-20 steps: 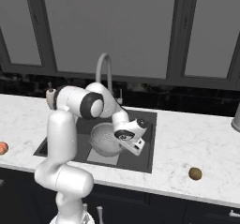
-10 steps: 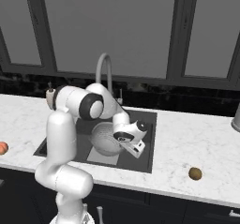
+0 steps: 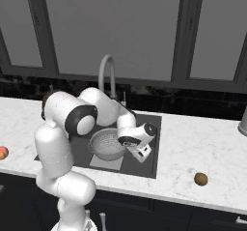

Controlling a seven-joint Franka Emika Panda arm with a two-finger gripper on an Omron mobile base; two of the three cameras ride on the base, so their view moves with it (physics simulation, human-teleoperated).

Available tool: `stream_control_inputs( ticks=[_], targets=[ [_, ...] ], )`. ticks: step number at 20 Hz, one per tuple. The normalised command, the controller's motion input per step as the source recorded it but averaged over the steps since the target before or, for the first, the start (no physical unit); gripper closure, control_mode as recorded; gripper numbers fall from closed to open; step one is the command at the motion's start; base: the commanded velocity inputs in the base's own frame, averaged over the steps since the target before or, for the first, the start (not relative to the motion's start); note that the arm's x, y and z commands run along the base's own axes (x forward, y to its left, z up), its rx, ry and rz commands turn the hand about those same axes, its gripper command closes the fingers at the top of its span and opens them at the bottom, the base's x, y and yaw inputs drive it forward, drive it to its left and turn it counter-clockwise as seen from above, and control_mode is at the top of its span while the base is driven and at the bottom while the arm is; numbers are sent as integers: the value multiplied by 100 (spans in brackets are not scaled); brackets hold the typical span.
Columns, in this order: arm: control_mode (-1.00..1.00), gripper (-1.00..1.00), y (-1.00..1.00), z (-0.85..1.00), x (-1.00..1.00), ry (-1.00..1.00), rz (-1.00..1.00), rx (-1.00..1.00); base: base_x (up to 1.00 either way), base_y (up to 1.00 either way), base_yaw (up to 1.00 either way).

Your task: Put the colander in the sink, put the kiwi, peach in the colander, and turn on the sink faucet and pour water over the colander.

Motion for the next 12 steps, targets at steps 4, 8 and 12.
stream_control_inputs(
  ticks=[4,8,12],
  targets=[
    [-100,-100,-52,100,-51,-6,-11,14,0,0,0],
    [-100,-100,-39,100,-52,-8,-17,5,0,0,0],
    [-100,-100,-38,93,-32,0,-24,-2,0,0,0]
  ],
)
